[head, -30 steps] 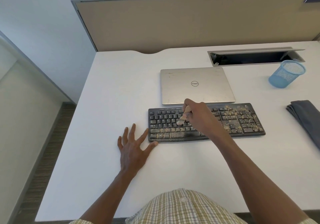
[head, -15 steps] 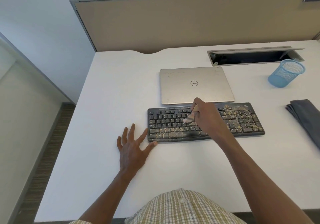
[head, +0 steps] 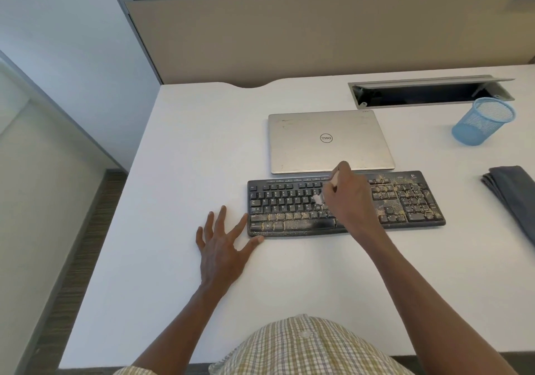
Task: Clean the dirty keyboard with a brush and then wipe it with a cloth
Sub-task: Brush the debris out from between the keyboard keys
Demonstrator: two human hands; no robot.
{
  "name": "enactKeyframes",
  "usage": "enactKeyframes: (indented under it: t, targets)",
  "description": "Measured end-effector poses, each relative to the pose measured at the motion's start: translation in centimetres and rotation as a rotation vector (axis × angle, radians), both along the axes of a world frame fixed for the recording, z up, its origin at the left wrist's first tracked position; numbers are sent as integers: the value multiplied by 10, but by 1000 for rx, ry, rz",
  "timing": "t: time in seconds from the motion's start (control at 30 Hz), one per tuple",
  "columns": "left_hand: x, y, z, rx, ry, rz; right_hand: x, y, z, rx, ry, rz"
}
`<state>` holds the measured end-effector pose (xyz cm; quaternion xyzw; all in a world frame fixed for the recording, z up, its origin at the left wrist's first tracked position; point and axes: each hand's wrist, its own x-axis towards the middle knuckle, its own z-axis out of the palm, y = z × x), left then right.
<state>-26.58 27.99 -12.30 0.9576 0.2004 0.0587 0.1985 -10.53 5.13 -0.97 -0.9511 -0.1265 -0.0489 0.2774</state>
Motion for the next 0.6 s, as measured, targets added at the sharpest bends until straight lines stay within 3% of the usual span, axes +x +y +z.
enactKeyframes:
  t: [0.13,0.6]
  targets:
    - [-1,1,-3,2,-13,-1,4,-1,3,90,-12,-39]
    - [0,0,-2,8,-10,3,0,-6,-2,41,64,-26]
